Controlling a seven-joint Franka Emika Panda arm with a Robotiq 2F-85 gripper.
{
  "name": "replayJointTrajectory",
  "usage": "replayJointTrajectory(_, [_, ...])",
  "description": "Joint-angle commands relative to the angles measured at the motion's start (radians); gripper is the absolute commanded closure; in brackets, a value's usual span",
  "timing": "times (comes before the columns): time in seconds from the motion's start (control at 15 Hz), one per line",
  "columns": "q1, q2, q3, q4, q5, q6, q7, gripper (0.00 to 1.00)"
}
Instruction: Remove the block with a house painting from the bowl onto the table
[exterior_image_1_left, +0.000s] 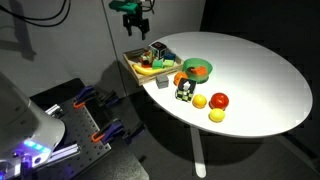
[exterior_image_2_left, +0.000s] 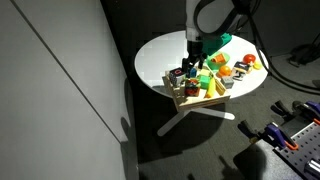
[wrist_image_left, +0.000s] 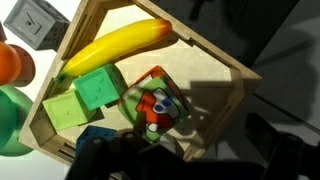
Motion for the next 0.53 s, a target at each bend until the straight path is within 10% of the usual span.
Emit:
replayJointTrajectory(0.0, [0.000,0.028,-0.014,0.008,-0.014,0.018,0.017,0.00])
replayJointTrajectory(0.47, [0.006,0.107,-0.032,0.050,-0.016,0.035,0.022,0.00])
